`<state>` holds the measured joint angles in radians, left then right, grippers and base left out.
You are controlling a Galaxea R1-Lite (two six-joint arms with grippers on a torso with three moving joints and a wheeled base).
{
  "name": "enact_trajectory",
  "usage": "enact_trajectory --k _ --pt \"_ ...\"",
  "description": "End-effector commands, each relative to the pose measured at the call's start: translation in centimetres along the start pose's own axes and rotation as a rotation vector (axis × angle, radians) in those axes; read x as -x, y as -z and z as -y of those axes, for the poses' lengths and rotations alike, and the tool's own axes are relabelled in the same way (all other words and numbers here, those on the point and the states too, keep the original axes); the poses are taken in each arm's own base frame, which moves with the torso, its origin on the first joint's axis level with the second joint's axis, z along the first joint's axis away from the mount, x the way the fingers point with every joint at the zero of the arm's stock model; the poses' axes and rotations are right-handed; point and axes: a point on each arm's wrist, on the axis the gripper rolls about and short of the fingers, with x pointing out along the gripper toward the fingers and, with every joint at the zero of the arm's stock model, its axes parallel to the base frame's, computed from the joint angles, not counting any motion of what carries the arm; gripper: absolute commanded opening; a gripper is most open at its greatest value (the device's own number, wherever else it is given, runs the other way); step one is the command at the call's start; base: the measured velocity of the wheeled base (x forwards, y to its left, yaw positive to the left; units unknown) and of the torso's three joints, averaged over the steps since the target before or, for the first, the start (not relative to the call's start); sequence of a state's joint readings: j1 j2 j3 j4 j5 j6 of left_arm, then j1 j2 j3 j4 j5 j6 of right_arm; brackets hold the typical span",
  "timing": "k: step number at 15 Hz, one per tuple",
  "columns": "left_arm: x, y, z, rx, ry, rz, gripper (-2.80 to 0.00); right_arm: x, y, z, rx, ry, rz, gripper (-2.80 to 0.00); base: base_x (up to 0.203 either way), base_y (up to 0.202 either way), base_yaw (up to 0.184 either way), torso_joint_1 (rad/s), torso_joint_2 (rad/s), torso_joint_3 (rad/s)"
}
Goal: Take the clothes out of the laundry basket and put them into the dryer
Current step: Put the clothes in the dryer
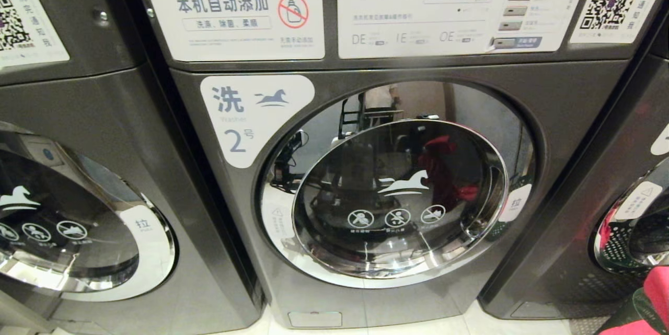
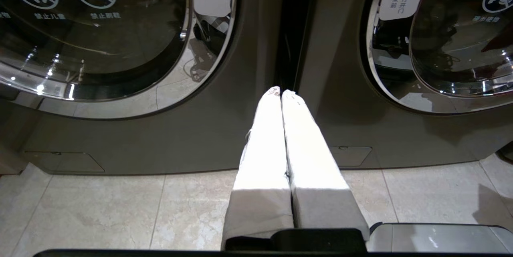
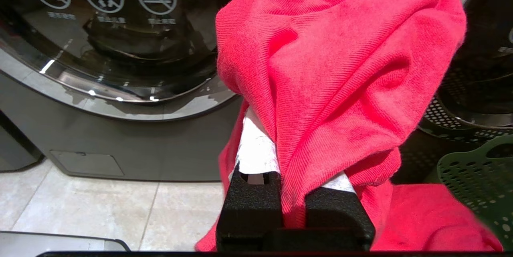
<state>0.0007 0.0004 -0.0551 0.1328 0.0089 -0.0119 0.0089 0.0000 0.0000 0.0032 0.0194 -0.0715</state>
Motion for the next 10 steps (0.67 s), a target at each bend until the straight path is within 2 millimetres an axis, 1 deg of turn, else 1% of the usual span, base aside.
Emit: enact_trajectory --k 1,3,5,6,10 --pt "0.00 0.01 0.00 0.000 -0.001 0.000 -2.80 -0.01 0.00 0.00 0.001 -0.001 -0.001 -2.80 0.000 0.196 0.004 -0.002 0.01 0.001" --pt "0.00 0.01 0.00 0.000 -0.001 0.000 -2.80 -0.01 0.00 0.00 0.001 -0.001 -0.001 -2.80 0.000 0.193 -0.002 0.001 0.00 0.004" --pt "0.00 0.01 0.00 0.000 -0.001 0.000 -2.80 0.00 0.00 0.00 0.001 -0.001 0.000 -2.80 0.000 0.140 0.000 0.001 0.00 0.001" --pt "0.00 0.01 0.00 0.000 -0.001 0.000 -2.80 0.00 0.00 0.00 0.001 -0.001 0.000 -2.80 0.000 0.081 0.007 0.007 0.00 0.004" --pt "-0.01 0.05 0.00 -0.001 -0.001 -0.002 -2.80 -0.01 0.00 0.00 -0.001 -0.001 -0.001 -2.80 0.000 0.000 0.000 0.000 0.00 0.000"
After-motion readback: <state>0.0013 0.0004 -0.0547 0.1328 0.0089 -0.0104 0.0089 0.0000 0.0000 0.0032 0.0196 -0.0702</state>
